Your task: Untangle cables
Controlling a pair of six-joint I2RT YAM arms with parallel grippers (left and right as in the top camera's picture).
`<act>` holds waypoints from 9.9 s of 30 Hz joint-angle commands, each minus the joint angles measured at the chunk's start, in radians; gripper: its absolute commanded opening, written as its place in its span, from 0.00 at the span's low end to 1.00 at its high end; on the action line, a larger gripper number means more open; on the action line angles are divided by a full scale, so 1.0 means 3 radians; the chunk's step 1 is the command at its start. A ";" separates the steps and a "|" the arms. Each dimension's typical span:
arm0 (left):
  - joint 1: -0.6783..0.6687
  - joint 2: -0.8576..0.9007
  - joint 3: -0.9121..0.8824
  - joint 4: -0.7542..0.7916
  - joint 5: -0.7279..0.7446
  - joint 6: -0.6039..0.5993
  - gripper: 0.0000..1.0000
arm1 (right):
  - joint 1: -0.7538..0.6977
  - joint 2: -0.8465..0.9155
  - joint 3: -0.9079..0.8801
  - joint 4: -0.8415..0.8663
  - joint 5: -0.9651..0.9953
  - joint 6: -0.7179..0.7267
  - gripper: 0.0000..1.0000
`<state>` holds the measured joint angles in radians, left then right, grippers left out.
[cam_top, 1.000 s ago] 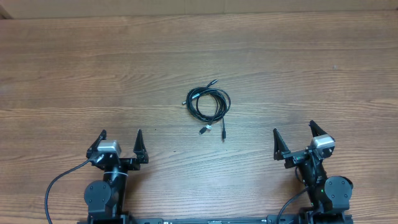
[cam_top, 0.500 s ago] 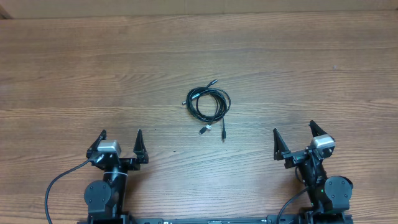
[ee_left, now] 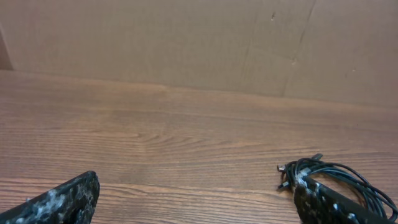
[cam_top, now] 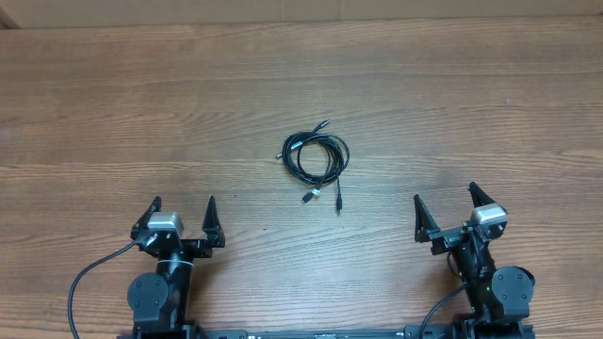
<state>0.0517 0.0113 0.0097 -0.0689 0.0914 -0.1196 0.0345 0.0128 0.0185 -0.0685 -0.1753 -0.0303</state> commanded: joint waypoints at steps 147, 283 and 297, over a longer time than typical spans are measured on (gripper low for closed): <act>-0.0022 -0.0022 -0.0014 -0.0005 0.0019 0.0052 1.00 | 0.0018 -0.0033 -0.0036 0.0013 0.0033 -0.0015 1.00; -0.0022 0.0122 0.1357 -0.1280 0.1336 -0.0287 0.99 | 0.0011 -0.0025 0.0978 -0.0617 -0.1193 0.0684 1.00; -0.0022 0.1952 0.3267 -0.2672 0.1534 -0.0045 1.00 | 0.0013 0.1073 0.2341 -0.1553 -0.1194 0.0683 1.00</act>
<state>0.0517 0.4839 0.8772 -0.8082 0.5232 -0.1749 0.0345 0.2363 0.6331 -0.4923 -0.5282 0.1711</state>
